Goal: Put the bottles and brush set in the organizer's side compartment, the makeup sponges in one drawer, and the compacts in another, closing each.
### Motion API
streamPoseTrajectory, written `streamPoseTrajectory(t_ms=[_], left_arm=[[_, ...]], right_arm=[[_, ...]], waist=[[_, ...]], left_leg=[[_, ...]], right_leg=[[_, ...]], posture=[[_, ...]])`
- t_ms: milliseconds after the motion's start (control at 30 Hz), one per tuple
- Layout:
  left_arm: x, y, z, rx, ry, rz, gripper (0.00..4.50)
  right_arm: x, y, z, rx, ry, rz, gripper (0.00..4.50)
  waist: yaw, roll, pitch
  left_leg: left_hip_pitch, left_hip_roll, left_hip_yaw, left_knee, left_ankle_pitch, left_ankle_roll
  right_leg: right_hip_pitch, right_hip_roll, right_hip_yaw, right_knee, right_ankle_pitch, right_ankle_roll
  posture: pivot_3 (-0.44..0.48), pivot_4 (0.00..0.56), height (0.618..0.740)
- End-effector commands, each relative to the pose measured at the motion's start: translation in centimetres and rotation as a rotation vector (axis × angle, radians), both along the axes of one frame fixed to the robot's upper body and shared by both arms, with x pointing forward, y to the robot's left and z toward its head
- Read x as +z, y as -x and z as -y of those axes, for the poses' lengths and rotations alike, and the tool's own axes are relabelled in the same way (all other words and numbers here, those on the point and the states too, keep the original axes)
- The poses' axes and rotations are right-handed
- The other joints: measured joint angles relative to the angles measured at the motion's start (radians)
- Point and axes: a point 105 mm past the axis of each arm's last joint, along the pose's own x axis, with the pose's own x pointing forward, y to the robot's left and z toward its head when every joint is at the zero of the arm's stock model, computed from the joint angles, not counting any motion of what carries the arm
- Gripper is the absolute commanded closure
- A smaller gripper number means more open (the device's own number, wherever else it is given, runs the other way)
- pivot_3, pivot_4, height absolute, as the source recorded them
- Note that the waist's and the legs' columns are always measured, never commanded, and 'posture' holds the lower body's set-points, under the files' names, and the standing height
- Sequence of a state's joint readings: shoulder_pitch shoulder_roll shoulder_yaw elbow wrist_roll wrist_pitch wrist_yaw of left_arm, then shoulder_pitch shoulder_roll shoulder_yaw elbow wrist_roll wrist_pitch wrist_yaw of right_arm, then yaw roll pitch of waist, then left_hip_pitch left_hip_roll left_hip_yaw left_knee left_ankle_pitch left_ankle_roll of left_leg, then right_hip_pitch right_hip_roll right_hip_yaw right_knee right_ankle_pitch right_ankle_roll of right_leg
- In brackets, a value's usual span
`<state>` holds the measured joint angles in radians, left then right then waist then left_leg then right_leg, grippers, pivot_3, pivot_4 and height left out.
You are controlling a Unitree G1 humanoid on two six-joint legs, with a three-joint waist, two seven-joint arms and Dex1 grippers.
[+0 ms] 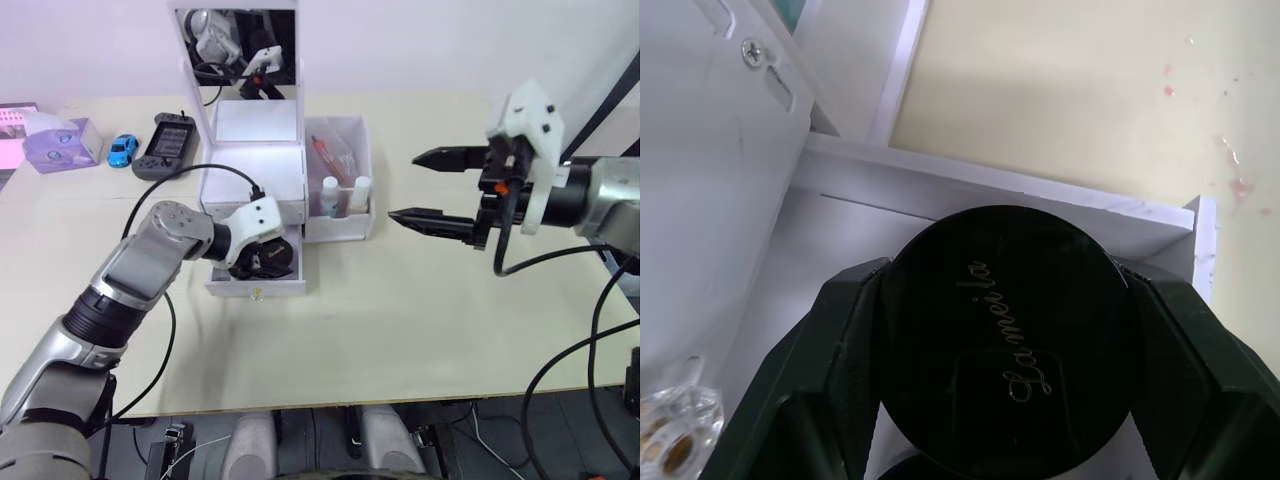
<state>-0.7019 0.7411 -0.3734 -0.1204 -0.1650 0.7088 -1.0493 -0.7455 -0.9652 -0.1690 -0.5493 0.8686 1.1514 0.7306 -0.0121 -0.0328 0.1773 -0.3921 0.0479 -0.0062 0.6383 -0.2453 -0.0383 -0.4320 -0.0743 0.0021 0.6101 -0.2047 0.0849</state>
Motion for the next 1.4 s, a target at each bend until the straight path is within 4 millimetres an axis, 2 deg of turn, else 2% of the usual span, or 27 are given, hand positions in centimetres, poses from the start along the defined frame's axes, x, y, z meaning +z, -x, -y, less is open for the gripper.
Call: streamPoseTrajectory(t_ms=[33, 67, 133, 333, 567, 633, 833, 1033, 1133, 1233, 1300, 1333, 1367, 1400], left_arm=[[1.5, -0.4, 0.4, 0.007, 0.025, 0.045, 1.33], [1.7, -0.4, 0.5, 0.011, 0.034, 0.045, 0.79], [1.8, -0.5, 0.4, 0.015, 0.036, 0.046, 0.05], [2.0, -0.2, 0.3, 0.008, 0.033, 0.027, 0.05], [3.1, 1.0, -0.2, -0.015, 0.070, -0.001, 0.05], [3.7, 2.0, -0.9, -0.036, 0.072, -0.019, 0.05], [6.9, 5.3, -2.7, -0.079, 0.231, -0.024, 0.05], [6.0, 8.6, -3.8, -0.109, 0.335, -0.075, 0.05], [5.0, 9.5, -4.8, -0.043, 0.398, -0.098, 0.93], [3.5, 10.6, -5.7, 0.013, 0.435, -0.101, 2.48], [2.7, 10.4, -7.3, 0.128, 0.551, -0.088, 3.56], [1.4, 10.7, -8.5, 0.206, 0.587, -0.089, 4.14], [0.0, 11.2, -9.4, 0.271, 0.602, -0.093, 4.45], [-0.8, 11.7, -10.0, 0.307, 0.604, -0.096, 4.45]], right_arm=[[1.0, 0.4, 0.2, -0.005, 0.007, 0.053, 0.00], [1.0, 0.4, 0.3, -0.006, 0.009, 0.052, 0.00], [0.9, 0.4, 0.4, -0.008, 0.013, 0.052, 0.00], [0.8, 0.4, 0.4, -0.010, 0.011, 0.050, 0.00], [0.7, 0.3, 0.3, 0.002, 0.006, 0.044, 0.00], [0.6, 0.3, 0.2, 0.006, 0.007, 0.040, 0.00], [0.6, 0.1, 0.1, 0.022, -0.003, 0.035, 0.00], [0.9, -0.2, -0.6, 0.089, -0.023, 0.033, 0.00], [1.4, 0.1, -1.2, 0.157, -0.042, 0.030, 0.00], [1.6, 0.3, -1.5, 0.212, -0.057, 0.009, 0.00], [1.2, 0.0, -1.6, 0.225, -0.050, -0.013, 0.00], [1.0, -0.2, -1.6, 0.232, -0.044, -0.024, 0.00], [0.8, -0.4, -1.7, 0.233, -0.041, -0.037, 0.00], [0.7, -0.5, -1.7, 0.234, -0.040, -0.046, 0.00]], waist=[[0.000, 0.000, 0.000], [0.001, 0.000, 0.000], [0.001, 0.000, 0.000], [0.000, 0.000, 0.000], [-0.001, 0.000, 0.000], [-0.003, 0.000, 0.000], [-0.002, 0.000, 0.000], [-0.004, 0.000, 0.000], [-0.002, 0.000, 0.000], [-0.005, 0.001, 0.000], [-0.004, 0.001, 0.001], [-0.004, 0.001, 0.001], [-0.006, 0.001, 0.000], [-0.009, 0.001, 0.000]], left_leg=[[0.000, 0.000, 0.000, 0.000, 0.000, 0.000], [0.000, 0.000, 0.000, 0.000, 0.000, 0.000], [0.000, 0.000, 0.000, 0.000, 0.000, 0.000], [0.000, 0.000, -0.001, 0.004, 0.000, 0.000], [0.000, 0.000, -0.001, 0.005, 0.000, 0.000], [-0.001, 0.000, -0.001, 0.005, 0.000, 0.000], [-0.001, 0.000, -0.001, 0.005, -0.001, 0.001], [0.000, 0.000, -0.001, 0.005, -0.001, 0.001], [0.000, 0.000, -0.001, 0.006, -0.001, 0.001], [0.000, 0.000, 0.000, 0.005, -0.001, 0.001], [0.000, 0.000, 0.000, 0.005, -0.001, 0.001], [0.000, 0.000, 0.000, 0.005, -0.001, 0.001], [0.000, 0.000, 0.000, 0.006, -0.001, 0.001], [0.000, 0.000, 0.000, 0.005, -0.001, 0.001]], right_leg=[[0.000, 0.000, 0.000, 0.000, 0.000, 0.000], [0.000, 0.000, 0.000, 0.000, 0.000, 0.000], [0.000, 0.000, 0.000, 0.000, 0.000, 0.000], [0.001, 0.000, 0.000, 0.002, -0.001, 0.001], [0.001, 0.000, 0.000, 0.002, -0.002, 0.003], [0.001, 0.000, 0.000, 0.002, -0.002, 0.003], [0.001, 0.000, 0.000, 0.001, -0.003, 0.004], [0.001, -0.001, 0.000, 0.000, -0.003, 0.004], [0.001, -0.001, 0.000, 0.000, -0.002, 0.004], [0.001, -0.001, 0.000, 0.000, -0.003, 0.004], [0.001, -0.001, -0.001, 0.000, -0.002, 0.004], [0.001, -0.002, -0.001, 0.000, -0.002, 0.004], [0.001, -0.002, -0.001, 0.000, -0.002, 0.003], [0.001, -0.002, -0.001, -0.001, -0.002, 0.003]], posture=[[0.000, 0.150, 0.740], [0.000, 0.150, 0.740], [0.000, 0.150, 0.740], [0.000, 0.150, 0.740], [0.000, 0.150, 0.740], [0.000, 0.150, 0.740], [0.000, 0.150, 0.740], [0.000, 0.150, 0.740], [0.000, 0.150, 0.740], [0.000, 0.150, 0.740], [0.000, 0.150, 0.740], [0.000, 0.150, 0.740], [0.000, 0.150, 0.740], [0.000, 0.150, 0.740]])
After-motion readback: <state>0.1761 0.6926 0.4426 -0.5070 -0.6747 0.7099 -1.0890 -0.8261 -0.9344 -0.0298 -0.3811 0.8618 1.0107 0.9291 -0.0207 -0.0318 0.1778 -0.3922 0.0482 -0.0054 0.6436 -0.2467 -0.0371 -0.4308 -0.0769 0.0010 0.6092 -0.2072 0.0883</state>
